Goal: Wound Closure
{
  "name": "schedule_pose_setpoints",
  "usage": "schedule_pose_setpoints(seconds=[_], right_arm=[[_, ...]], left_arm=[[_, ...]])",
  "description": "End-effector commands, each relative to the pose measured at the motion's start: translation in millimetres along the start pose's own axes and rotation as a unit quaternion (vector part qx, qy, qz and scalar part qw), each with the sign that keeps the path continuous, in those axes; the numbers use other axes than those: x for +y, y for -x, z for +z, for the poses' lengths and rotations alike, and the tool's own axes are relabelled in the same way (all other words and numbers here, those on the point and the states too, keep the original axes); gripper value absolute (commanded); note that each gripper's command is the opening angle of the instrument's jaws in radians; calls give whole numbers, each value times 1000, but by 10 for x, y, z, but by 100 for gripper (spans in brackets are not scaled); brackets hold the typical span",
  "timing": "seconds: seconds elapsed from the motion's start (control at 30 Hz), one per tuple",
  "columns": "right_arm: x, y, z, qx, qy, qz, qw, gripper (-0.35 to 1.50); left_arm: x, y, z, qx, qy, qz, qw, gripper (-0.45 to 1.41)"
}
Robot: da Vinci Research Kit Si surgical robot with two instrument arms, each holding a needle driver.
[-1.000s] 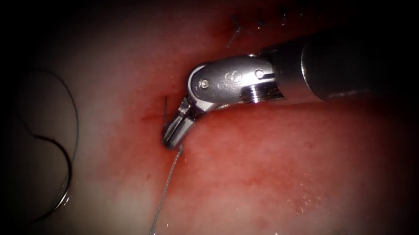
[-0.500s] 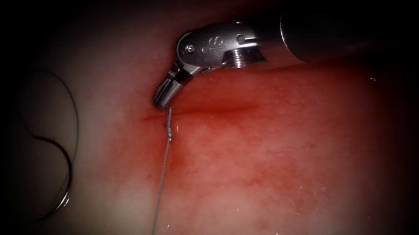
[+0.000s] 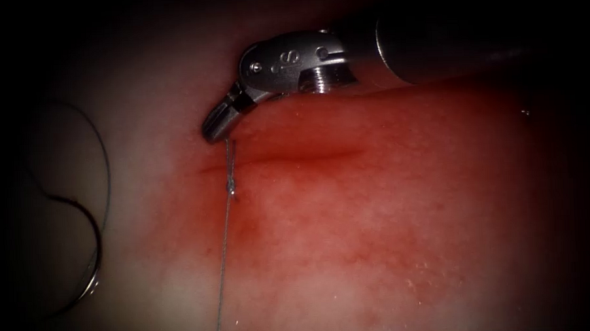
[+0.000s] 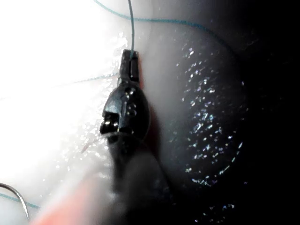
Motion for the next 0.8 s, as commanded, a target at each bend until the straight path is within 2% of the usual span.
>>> schedule_pose_setpoints(seconds=[0.03, 0.4, 0.57, 0.67, 0.7, 0.73, 0.77, 0.8], right_arm=[[7, 4, 6, 7, 8, -5, 1000, -35], [16, 1, -7, 14, 67, -7, 998, -35], [7, 2, 0, 28, 69, -4, 997, -35], [-2, -1, 5, 46, 60, -7, 997, -35], [-6, -2, 6, 50, 58, -7, 997, -28], [-10, -4, 8, 54, 67, -5, 996, 39], [-14, -6, 8, 58, 73, -4, 996, 88], [-17, -8, 8, 63, 79, -2, 995, 108]], left_arm=[[3, 7, 9, 0, 1, 0, 1000, -45], [-6, 10, 14, 1, 1, 0, 1000, -45], [-12, 3, 9, 7, 5, -4, 1000, -45], [-30, -9, -3, -2, -8, 16, 1000, -45], [-38, -14, -8, -4, -14, 23, 1000, -45], [-48, -20, -15, -7, -23, 31, 999, -45], [-56, -26, -21, -10, -27, 40, 999, -45], [-65, -32, -26, -13, -32, 49, 998, -45]])
